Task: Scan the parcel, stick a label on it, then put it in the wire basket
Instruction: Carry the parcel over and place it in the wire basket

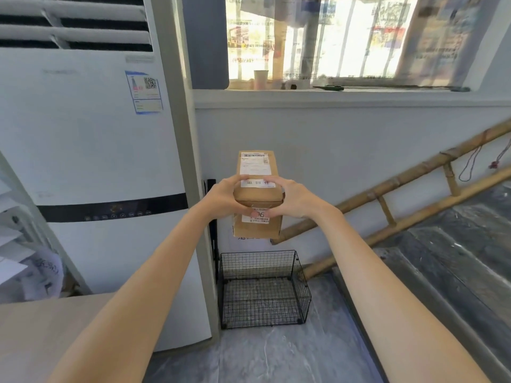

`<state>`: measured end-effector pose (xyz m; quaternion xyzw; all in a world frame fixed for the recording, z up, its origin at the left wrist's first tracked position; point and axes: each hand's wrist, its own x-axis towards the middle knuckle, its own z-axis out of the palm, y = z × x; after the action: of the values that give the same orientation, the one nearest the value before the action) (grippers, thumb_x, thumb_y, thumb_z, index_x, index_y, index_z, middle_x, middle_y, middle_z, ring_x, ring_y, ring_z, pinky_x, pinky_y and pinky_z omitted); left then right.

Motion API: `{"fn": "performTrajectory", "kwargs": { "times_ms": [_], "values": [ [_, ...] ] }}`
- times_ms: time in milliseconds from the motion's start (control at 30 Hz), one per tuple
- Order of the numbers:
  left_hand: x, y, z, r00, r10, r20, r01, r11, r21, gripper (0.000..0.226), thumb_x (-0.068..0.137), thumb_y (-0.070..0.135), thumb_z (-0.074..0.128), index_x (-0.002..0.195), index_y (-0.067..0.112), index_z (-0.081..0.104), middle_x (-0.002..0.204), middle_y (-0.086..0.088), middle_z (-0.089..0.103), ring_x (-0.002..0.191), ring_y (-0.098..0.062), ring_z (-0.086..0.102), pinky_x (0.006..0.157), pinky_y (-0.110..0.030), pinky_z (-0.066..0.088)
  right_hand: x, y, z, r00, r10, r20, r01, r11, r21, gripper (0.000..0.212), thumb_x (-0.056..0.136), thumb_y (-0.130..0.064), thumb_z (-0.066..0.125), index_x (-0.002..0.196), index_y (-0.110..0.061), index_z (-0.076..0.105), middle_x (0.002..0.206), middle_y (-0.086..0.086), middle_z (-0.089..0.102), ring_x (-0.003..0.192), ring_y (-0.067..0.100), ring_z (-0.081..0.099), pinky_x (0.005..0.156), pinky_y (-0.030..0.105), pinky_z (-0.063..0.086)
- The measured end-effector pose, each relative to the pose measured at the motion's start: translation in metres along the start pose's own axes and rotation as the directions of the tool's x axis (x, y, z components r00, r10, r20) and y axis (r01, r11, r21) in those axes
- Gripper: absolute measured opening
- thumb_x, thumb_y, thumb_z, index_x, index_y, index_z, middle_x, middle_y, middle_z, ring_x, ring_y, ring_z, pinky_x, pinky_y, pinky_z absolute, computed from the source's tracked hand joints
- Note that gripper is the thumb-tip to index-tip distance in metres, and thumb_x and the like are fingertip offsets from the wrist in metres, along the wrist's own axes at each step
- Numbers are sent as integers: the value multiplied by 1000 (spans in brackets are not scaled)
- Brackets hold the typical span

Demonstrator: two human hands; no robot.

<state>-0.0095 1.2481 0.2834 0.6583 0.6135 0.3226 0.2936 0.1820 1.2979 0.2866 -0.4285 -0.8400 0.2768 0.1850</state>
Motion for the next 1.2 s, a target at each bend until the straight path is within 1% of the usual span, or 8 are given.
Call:
{"fn": "performTrajectory", "kwargs": {
  "times_ms": [100, 267, 433, 533, 633, 733, 933, 1200],
  "values": [
    [37, -9, -7, 1000, -10, 0, 10, 1000, 20, 96, 63, 20, 87, 143, 25, 35, 136, -3, 47, 122, -24, 49, 106, -42, 43, 36, 12, -5, 1000, 3, 10, -3, 1000, -1, 88, 75, -26, 80, 148, -30, 31, 149, 8, 40, 130, 27, 43, 107, 42, 41],
    [99, -24, -9, 1000, -18, -9, 18, 999, 33, 96, 61, 23, 89, 142, 27, 37, 138, -4, 49, 122, -25, 49, 106, -44, 44, 90, 42, -15, 1000, 9, 15, -9, 1000, 5, 89, 75, -27, 80, 148, -31, 30, 149, 8, 39, 131, 28, 42, 108, 44, 40],
    [159, -35, -1, 998, -42, -37, 43, 999, 23, 97, 60, 24, 89, 142, 30, 37, 138, -3, 48, 122, -24, 49, 105, -42, 44, 141, 75, -33, 999, -5, 35, 5, 1000, 15, 88, 75, -24, 80, 147, -32, 31, 148, 9, 40, 128, 27, 43, 106, 40, 41],
    [190, -40, 0, 997, -51, -54, 52, 999, 10, 99, 55, 28, 89, 140, 32, 38, 137, -3, 50, 122, -24, 50, 104, -43, 45, 171, 92, -42, 998, -37, 49, 37, 999, 10, 85, 77, -21, 78, 147, -32, 32, 145, 8, 41, 122, 23, 44, 97, 33, 42],
    [217, -48, 3, 996, -54, -76, 56, 998, 24, 98, 58, 28, 89, 140, 34, 37, 136, -2, 50, 121, -23, 51, 104, -41, 45, 196, 108, -47, 997, -49, 56, 48, 999, 25, 87, 75, -21, 79, 147, -31, 32, 145, 8, 42, 123, 24, 45, 100, 36, 44],
    [240, -59, 8, 995, -61, -80, 66, 997, 50, 103, 56, 31, 89, 143, 32, 35, 136, -2, 50, 120, -24, 51, 105, -42, 43, 216, 126, -45, 997, -56, 59, 53, 997, 51, 87, 75, -20, 80, 148, -30, 33, 145, 7, 42, 120, 21, 44, 100, 33, 41],
    [276, -98, 23, 991, -93, -92, 96, 995, 27, 108, 55, 31, 89, 147, 28, 32, 136, -3, 53, 122, -23, 52, 108, -43, 41, 259, 161, -22, 996, -31, 82, 29, 999, 21, 89, 72, -26, 80, 145, -37, 32, 139, 10, 41, 123, 29, 46, 105, 42, 43],
    [316, -195, 63, 988, -96, -117, 102, 994, 47, 108, 59, 25, 89, 149, 22, 29, 140, -2, 49, 126, -21, 48, 108, -39, 41, 314, 235, 58, 996, -39, 84, 37, 999, 31, 91, 69, -29, 82, 145, -37, 32, 142, 8, 40, 125, 27, 46, 105, 42, 43]
  ]
}}
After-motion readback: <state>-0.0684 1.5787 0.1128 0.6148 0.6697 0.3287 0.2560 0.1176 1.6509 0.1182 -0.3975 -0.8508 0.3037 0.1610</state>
